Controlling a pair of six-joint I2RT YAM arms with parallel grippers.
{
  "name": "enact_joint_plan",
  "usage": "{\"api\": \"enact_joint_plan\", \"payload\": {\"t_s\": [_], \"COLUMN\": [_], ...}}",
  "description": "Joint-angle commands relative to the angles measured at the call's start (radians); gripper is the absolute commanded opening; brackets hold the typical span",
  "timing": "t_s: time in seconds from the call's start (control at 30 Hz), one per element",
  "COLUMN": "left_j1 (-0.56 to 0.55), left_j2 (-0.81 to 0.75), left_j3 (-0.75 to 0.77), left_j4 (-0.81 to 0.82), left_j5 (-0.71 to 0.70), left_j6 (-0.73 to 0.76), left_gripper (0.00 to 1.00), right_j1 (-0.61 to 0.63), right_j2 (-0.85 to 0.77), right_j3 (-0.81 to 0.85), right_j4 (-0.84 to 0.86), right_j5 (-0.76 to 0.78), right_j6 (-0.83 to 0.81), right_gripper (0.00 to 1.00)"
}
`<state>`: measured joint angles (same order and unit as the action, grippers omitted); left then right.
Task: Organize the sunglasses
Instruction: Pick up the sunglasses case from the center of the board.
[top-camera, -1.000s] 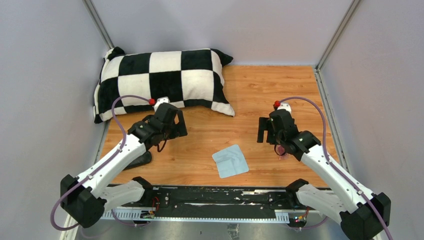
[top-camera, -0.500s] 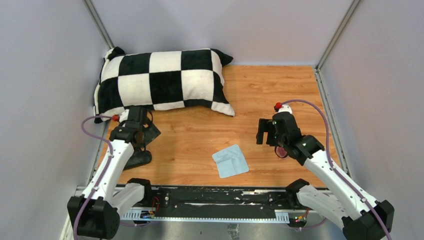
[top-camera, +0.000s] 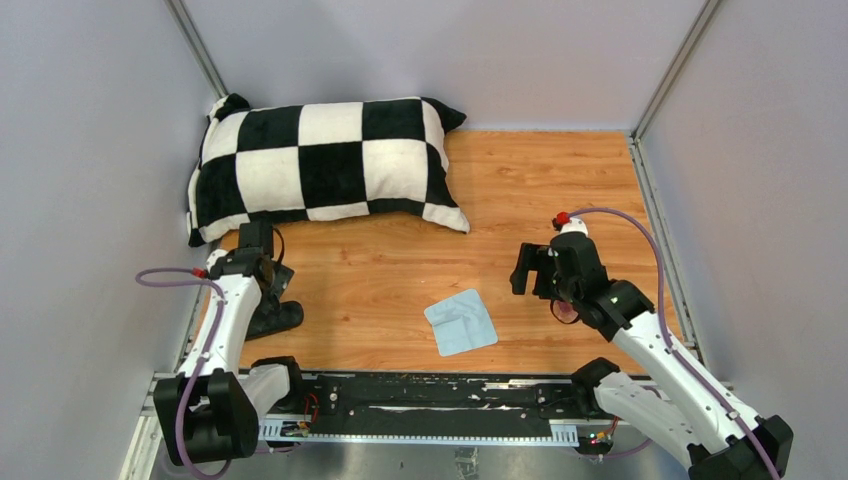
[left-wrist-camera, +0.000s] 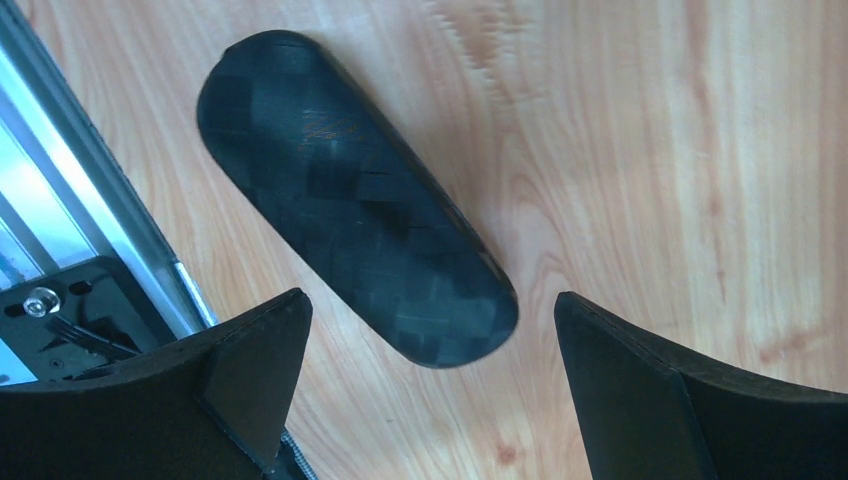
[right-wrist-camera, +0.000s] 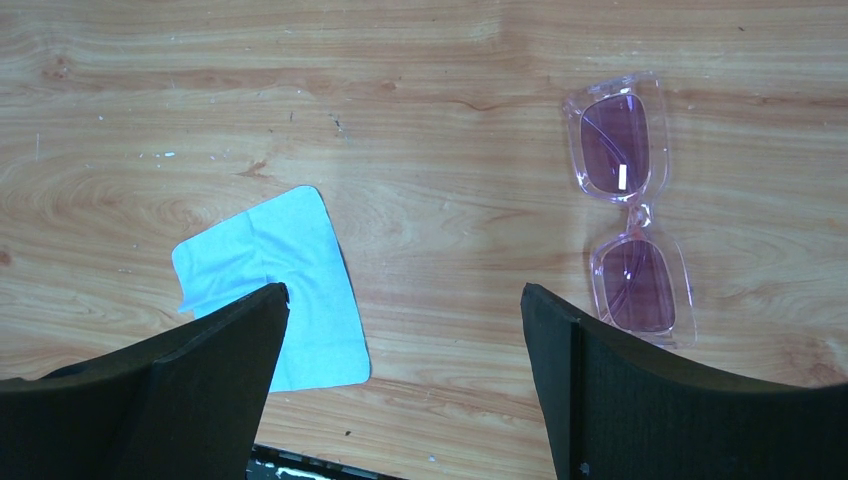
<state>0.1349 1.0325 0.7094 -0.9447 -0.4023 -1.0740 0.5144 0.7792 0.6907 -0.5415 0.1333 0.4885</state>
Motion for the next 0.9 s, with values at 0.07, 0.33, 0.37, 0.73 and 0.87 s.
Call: {"api": "enact_joint_plan", "payload": {"t_s": [0.07,0.33,0.37,0.73,0.87], "left_j1": [0.019,0.029,0.029,0.030,0.026], "left_j2": [0.032,0.157,0.167,0.294,0.334], "left_j3": [-0.061,-0.096,-0.102,-0.094,-0.082], "left_j4": [0.060,0.126,0.139,0.256,0.293], "left_j5": [-0.108,-0.085,-0.075,0.041,0.102], "left_j6": [-0.141,-0.148,-0.147,-0.020,0.047], "left_gripper": [1.00,0.94,0.91,0.65,0.54], "right_j1": [-0.010,-0.010,-0.010,-0.010,-0.010], "right_j2": [0.020,0.034,0.037,0.095,0.123], "right_j3": [-0.010,-0.030,-0.034,-0.019,0.003], "right_j4": [-0.002,-0.001,-0.001,0.013,0.013], "right_j5": [-0.015,-0.019,-0.020,-0.004,0.033], "right_j6": [0.016,0.024,0.026,0.052,0.019], "right_gripper": [0.92,0.92,0.92,0.91,0.91]}}
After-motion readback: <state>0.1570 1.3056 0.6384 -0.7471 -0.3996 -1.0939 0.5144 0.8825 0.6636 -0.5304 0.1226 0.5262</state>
